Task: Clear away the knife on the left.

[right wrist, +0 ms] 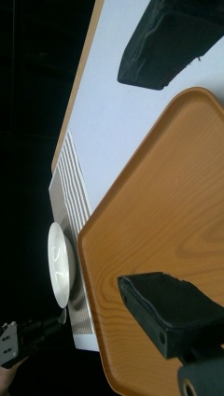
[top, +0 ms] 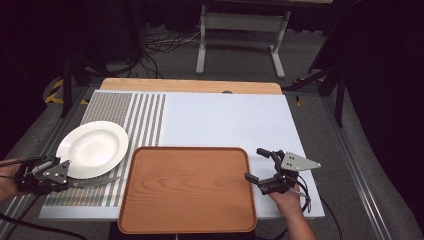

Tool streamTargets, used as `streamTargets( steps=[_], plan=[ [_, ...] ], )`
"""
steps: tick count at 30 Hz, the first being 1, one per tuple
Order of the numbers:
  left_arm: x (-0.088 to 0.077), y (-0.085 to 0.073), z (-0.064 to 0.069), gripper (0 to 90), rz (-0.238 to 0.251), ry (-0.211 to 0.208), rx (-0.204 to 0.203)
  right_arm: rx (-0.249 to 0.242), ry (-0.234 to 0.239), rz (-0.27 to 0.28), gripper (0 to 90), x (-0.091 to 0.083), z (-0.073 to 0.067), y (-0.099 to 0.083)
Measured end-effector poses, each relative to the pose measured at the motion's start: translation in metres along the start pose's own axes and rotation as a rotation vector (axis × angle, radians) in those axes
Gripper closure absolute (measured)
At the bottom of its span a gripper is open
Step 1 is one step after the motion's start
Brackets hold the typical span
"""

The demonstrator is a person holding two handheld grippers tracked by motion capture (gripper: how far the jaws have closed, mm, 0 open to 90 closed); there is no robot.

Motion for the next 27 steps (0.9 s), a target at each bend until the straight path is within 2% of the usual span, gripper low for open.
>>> streamTargets(
  steps=[2, 3, 5, 6, 7, 8, 9, 10, 11, 12, 13, 16, 18, 19, 20, 21, 22, 24, 25, 27],
  plan=[
    [-0.006, 0.005, -0.002, 80.2, 0.029, 0.003, -0.030, 0.001, -0.001, 0.003, 4.6, -0.001, 0.000, 0.000],
    [-0.006, 0.005, -0.002, 80.2, 0.029, 0.003, -0.030, 0.001, -0.001, 0.003, 4.6, -0.001, 0.000, 0.000],
    [-0.012, 0.011, -0.003, 80.2, 0.050, 0.005, -0.075, 0.000, -0.001, 0.007, 4.6, -0.002, 0.000, 0.001],
    [-0.014, 0.014, -0.004, 80.2, 0.049, 0.032, -0.091, 0.000, -0.001, 0.008, 4.6, -0.002, 0.000, 0.001],
    [-0.017, 0.018, -0.005, 80.2, 0.070, 0.033, -0.113, 0.000, -0.001, 0.009, 4.6, -0.002, 0.000, 0.001],
    [-0.017, 0.018, -0.005, 80.2, 0.070, 0.033, -0.113, 0.000, -0.001, 0.009, 4.6, -0.002, 0.000, 0.001],
    [-0.019, 0.021, -0.005, 80.2, 0.103, 0.010, -0.130, 0.000, -0.002, 0.010, 4.6, -0.002, 0.001, 0.001],
    [-0.022, 0.026, -0.006, 80.2, 0.132, 0.011, -0.147, 0.000, -0.001, 0.010, 4.6, -0.002, 0.001, 0.001],
    [-0.022, 0.026, -0.006, 80.2, 0.132, 0.011, -0.147, 0.000, 0.000, 0.010, 4.6, -0.002, 0.001, 0.001],
    [-0.023, 0.028, -0.007, 80.2, 0.134, 0.000, -0.164, -0.001, 0.000, 0.010, 4.6, -0.002, 0.000, 0.001],
    [-0.024, 0.032, -0.009, 80.2, 0.141, -0.008, -0.203, -0.003, 0.000, 0.010, 4.6, -0.002, 0.000, 0.001],
    [-0.025, 0.035, -0.011, 80.2, 0.152, -0.021, -0.239, -0.004, 0.000, 0.011, 4.6, -0.003, 0.000, 0.001],
    [-0.024, 0.042, -0.013, 80.1, 0.170, -0.037, -0.310, -0.004, -0.001, 0.014, 4.6, -0.004, 0.000, 0.002],
    [-0.024, 0.042, -0.013, 80.1, 0.170, -0.037, -0.310, -0.004, -0.001, 0.014, 4.6, -0.004, 0.000, 0.002],
    [-0.022, 0.046, -0.014, 80.1, 0.191, -0.049, -0.358, -0.005, -0.001, 0.014, 4.6, -0.003, 0.000, 0.002],
    [-0.022, 0.046, -0.014, 80.1, 0.191, -0.049, -0.358, -0.005, -0.001, 0.014, 4.6, -0.003, 0.000, 0.002],
    [-0.021, 0.050, -0.015, 80.1, 0.218, -0.060, -0.388, -0.010, -0.004, 0.008, 4.6, -0.003, 0.000, 0.001],
    [-0.020, 0.053, -0.015, 80.1, 0.236, -0.072, -0.420, -0.011, -0.005, 0.006, 4.6, -0.002, 0.000, 0.001],
    [-0.020, 0.053, -0.015, 80.1, 0.236, -0.072, -0.420, -0.011, -0.005, 0.006, 4.6, -0.002, 0.000, 0.001],
    [-0.020, 0.057, -0.016, 80.1, 0.249, -0.064, -0.447, -0.013, -0.007, 0.006, 4.6, -0.002, 0.000, 0.001]
  ],
)
Point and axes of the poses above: each handheld gripper's, and its own axes: x roughly forward along the jaws, y roughly out of its top, z roughly to its right, the point moved 4 cm from there along x, roughly forward along the jaws, and after that the axes turned 11 degrees about x, right-handed, at the moved point
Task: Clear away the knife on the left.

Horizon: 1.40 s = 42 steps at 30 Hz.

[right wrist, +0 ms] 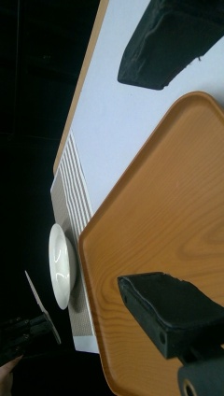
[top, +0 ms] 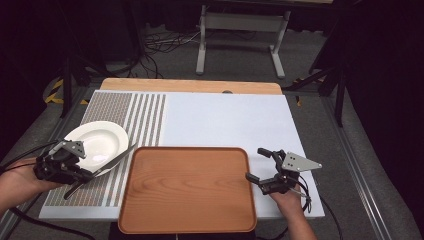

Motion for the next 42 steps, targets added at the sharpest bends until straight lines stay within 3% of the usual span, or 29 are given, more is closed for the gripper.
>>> streamTargets(
  steps=[2, 3, 8, 14, 21, 26, 32, 36, 42],
  plan=[
    [0.000, 0.006, 0.002, 80.1, 0.045, -0.006, -0.053, 0.000, -0.001, 0.000, 4.6, 0.000, 0.000, 0.000],
    [0.000, 0.006, 0.002, 80.1, 0.045, -0.006, -0.053, 0.000, -0.001, 0.000, 4.6, 0.000, 0.000, 0.000],
    [-0.002, 0.018, 0.008, 80.1, 0.106, -0.060, -0.139, -0.006, -0.003, 0.000, 4.6, -0.001, 0.000, 0.000],
    [-0.001, 0.028, 0.015, 80.1, 0.127, -0.081, -0.149, -0.008, -0.001, 0.001, 4.6, -0.001, -0.001, 0.000],
    [0.006, 0.041, 0.025, 80.1, 0.154, -0.111, -0.201, -0.010, -0.003, 0.000, 4.6, -0.001, -0.001, 0.000],
    [0.014, 0.049, 0.029, 80.1, 0.168, -0.123, -0.224, -0.011, -0.003, 0.002, 4.6, -0.001, -0.001, 0.001],
    [0.025, 0.060, 0.037, 80.1, 0.196, -0.166, -0.249, -0.009, -0.003, 0.003, 4.6, -0.002, -0.001, 0.001],
    [0.030, 0.062, 0.039, 80.1, 0.192, -0.164, -0.266, -0.011, -0.006, 0.000, 4.6, -0.001, 0.000, 0.001],
    [0.042, 0.066, 0.045, 80.1, 0.205, -0.195, -0.290, -0.011, -0.004, 0.000, 4.6, -0.001, 0.000, 0.001]
  ],
)
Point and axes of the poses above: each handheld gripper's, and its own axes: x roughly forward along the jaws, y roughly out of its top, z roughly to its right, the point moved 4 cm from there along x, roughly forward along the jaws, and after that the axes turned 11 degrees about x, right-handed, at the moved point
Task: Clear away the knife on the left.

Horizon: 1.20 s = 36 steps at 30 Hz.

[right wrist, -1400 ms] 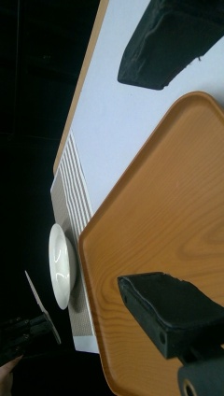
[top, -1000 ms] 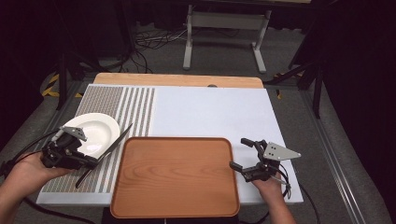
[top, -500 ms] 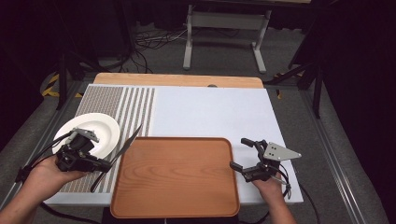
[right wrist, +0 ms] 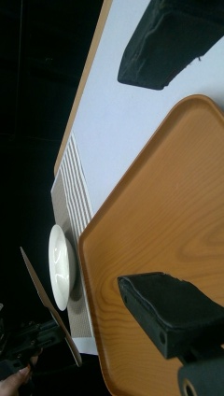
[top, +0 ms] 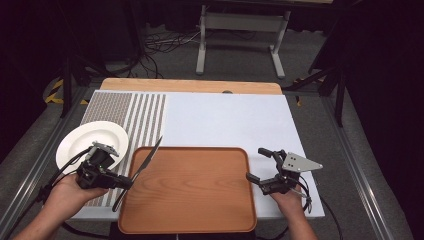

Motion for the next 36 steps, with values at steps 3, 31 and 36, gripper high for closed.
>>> streamTargets(
  steps=[3, 31, 36],
  plan=[
    [0.007, 0.000, 0.002, 80.1, 0.001, -0.007, -0.004, -0.001, 0.002, 0.001, 4.6, 0.000, -0.001, 0.000],
    [0.051, 0.005, 0.013, 80.1, -0.063, -0.004, -0.033, -0.008, 0.008, 0.008, 4.6, -0.001, -0.002, 0.001],
    [0.056, 0.004, 0.012, 80.0, -0.075, 0.006, -0.036, -0.008, 0.010, 0.008, 4.6, -0.001, -0.002, 0.001]
  ],
)
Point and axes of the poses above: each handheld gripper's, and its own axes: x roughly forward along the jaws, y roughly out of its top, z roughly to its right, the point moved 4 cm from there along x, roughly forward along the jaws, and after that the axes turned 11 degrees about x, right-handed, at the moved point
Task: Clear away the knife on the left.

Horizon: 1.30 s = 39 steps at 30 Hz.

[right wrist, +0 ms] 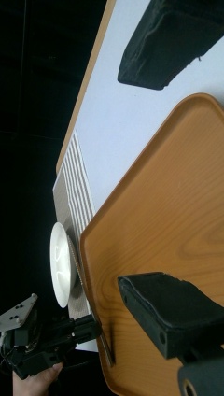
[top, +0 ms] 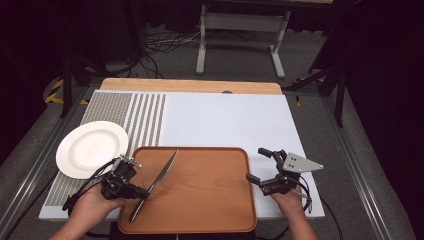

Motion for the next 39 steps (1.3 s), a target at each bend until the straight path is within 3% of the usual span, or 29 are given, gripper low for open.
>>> streamTargets(
  steps=[24, 36, 38, 39],
  plan=[
    [0.009, -0.004, -0.003, 79.7, -0.057, 0.053, -0.004, 0.004, 0.007, -0.003, 4.5, 0.000, 0.000, 0.000],
    [0.012, -0.004, -0.004, 79.4, -0.061, 0.049, -0.012, 0.009, 0.010, -0.003, 4.5, 0.000, 0.000, 0.000],
    [0.010, -0.003, -0.005, 77.1, -0.053, 0.046, -0.005, 0.008, 0.010, -0.003, 4.5, 0.000, 0.000, 0.000],
    [0.009, -0.003, -0.005, 71.0, -0.040, 0.033, -0.006, 0.007, 0.009, -0.001, 4.5, 0.000, 0.000, 0.000]
  ],
)
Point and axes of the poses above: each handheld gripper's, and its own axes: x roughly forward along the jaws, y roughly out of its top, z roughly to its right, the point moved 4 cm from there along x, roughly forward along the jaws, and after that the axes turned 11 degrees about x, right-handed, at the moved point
